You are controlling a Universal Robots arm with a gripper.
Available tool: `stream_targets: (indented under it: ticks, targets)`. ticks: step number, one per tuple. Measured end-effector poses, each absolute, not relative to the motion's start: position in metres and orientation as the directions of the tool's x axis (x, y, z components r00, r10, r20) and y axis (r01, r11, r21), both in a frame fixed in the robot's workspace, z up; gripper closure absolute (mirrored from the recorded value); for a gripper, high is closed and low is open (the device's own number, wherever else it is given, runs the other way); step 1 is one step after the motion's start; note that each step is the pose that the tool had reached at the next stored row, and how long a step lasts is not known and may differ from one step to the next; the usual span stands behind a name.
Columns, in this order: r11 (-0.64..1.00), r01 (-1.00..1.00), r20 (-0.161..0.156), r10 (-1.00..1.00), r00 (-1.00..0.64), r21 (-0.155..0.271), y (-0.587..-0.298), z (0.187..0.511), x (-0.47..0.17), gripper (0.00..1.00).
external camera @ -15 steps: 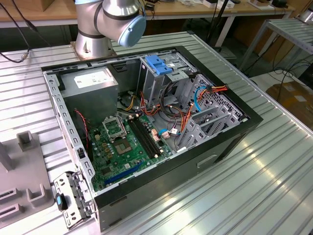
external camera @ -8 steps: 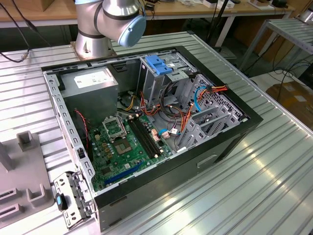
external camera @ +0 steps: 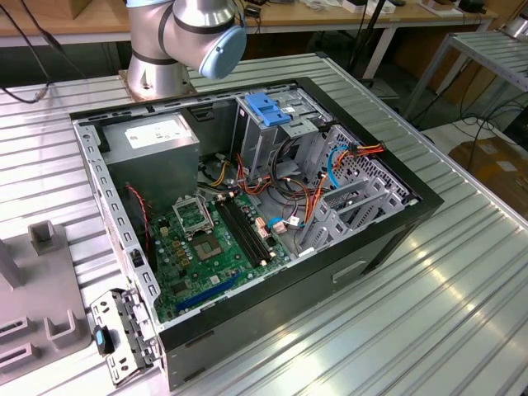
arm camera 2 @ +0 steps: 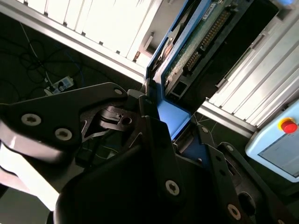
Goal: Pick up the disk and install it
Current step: 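Pick up the disk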
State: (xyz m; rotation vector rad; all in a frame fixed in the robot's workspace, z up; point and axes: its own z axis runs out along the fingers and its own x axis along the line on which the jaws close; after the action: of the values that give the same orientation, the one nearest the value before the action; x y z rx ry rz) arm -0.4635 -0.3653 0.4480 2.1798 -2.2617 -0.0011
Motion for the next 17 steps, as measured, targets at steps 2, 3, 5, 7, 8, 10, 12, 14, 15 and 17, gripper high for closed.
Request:
stream_targets:
  ticks: [2,3,5,7,8,10,12,14,15,17]
  targets:
    - [0.037,-0.999,0.0,-0.999,-0.037,0.001,-0.365,0.45,-0.464,0.63]
    - [0.037,-0.999,0.0,-0.999,-0.037,0.001,-0.365,0.451,-0.464,0.63]
    - [0.037,-0.999,0.0,-0.999,-0.037,0.001,-0.365,0.454,-0.464,0.63]
    - [0.037,-0.999,0.0,-0.999,-0.037,0.001,-0.365,0.456,-0.464,0.63]
    - [0.037,-0.999,0.0,-0.999,-0.037,0.001,-0.365,0.457,-0.463,0.63]
    - [0.037,-0.999,0.0,-0.999,-0.037,0.001,-0.365,0.459,-0.464,0.63]
    - [0.037,-0.999,0.0,-0.999,-0.037,0.001,-0.365,0.46,-0.464,0.63]
    - [0.037,-0.999,0.0,-0.999,-0.037,0.001,-0.365,0.462,-0.464,0.63]
    - [0.037,-0.999,0.0,-0.999,-0.037,0.001,-0.365,0.463,-0.463,0.63]
    - [0.037,-0.999,0.0,-0.999,-0.037,0.001,-0.365,0.465,-0.464,0.63]
